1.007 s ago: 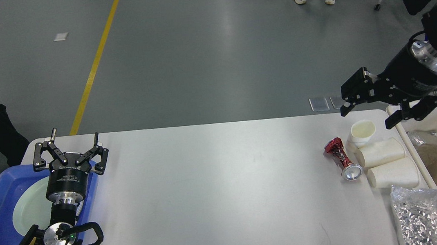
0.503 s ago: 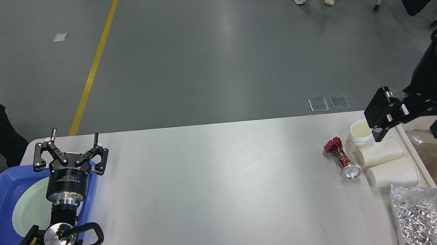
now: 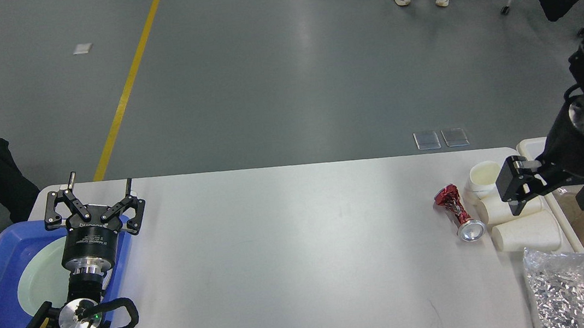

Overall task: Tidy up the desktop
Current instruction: 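Lower the right gripper toward the silver foil bag nearest the robot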

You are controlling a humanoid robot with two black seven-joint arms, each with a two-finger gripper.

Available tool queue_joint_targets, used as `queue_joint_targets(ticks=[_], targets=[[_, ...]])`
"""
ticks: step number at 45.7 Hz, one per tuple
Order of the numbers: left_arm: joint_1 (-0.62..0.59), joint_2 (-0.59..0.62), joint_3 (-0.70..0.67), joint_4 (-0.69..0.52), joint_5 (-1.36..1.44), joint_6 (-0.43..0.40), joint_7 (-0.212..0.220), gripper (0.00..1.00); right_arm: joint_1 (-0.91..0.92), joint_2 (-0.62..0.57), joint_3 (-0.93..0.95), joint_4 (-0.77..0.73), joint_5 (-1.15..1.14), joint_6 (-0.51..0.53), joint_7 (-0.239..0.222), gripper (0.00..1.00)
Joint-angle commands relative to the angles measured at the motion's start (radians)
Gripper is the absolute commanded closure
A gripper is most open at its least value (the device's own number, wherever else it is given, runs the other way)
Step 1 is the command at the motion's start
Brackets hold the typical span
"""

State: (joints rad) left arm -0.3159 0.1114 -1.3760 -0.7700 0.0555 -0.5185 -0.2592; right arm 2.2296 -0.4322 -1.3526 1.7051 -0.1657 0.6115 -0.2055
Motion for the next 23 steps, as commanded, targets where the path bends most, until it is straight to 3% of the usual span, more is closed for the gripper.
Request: queue_joint_targets(ticks=[1, 4, 8, 19, 23], targets=[[0.0, 0.001, 0.0, 0.0, 0.0, 0.0, 0.0, 0.04, -0.177, -0.046, 0.038, -0.019, -0.073, -0.103, 0.0, 0.22], [0.0, -0.001, 0.0, 0.0, 0.0, 0.0, 0.0, 0.04, -0.283, -0.051, 0.053, -0.054, -0.084, -0.185, 0.0, 0.22], [0.0, 0.001, 0.0, 0.0, 0.0, 0.0, 0.0, 0.04, -0.419, -0.048, 0.059, -0.105, -0.084, -0.3, 0.0, 0.13], [0.0, 0.001, 0.0, 0.0, 0.0, 0.0, 0.0, 0.04, -0.806, 0.006, 0.159, -0.26, -0.084, -0.72, 0.0, 0.13], [0.0, 0.001, 0.0, 0.0, 0.0, 0.0, 0.0, 0.04, -0.841, 0.049, 0.158, -0.262, -0.084, -0.776, 0.0, 0.13]])
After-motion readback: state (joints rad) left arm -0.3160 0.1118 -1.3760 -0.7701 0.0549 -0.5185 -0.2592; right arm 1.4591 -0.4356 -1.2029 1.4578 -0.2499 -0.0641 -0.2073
